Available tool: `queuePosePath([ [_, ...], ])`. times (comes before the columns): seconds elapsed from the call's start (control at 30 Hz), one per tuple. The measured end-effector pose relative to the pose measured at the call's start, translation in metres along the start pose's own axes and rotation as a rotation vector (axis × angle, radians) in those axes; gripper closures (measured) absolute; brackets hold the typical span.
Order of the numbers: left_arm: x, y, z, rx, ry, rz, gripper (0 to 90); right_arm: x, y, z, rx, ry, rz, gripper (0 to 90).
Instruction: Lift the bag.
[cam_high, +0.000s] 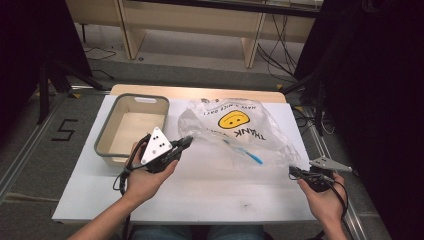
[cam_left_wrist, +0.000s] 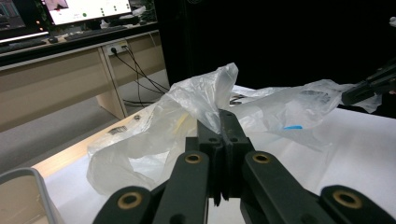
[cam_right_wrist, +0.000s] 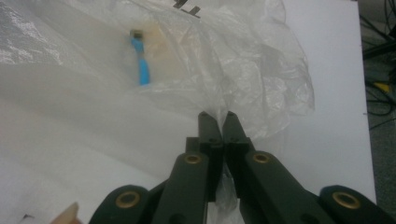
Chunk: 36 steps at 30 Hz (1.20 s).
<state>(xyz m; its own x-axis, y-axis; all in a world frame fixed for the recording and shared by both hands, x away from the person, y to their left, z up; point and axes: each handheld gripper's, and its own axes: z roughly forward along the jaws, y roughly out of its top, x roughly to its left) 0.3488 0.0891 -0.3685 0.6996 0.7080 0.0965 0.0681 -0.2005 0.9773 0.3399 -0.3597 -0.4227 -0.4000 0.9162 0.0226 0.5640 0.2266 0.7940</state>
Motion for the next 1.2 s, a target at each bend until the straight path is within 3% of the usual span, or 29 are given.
queuePosePath([
  [0.63,0.014,0.007,-0.004,-0.042,0.053,-0.022,89.2,0.002,0.017,-0.015,-0.161,-0.064,-0.025,90.0],
  [1.2,0.019,0.005,-0.002,-0.065,0.088,-0.015,89.2,0.006,0.025,-0.018,-0.236,-0.084,-0.035,90.0],
])
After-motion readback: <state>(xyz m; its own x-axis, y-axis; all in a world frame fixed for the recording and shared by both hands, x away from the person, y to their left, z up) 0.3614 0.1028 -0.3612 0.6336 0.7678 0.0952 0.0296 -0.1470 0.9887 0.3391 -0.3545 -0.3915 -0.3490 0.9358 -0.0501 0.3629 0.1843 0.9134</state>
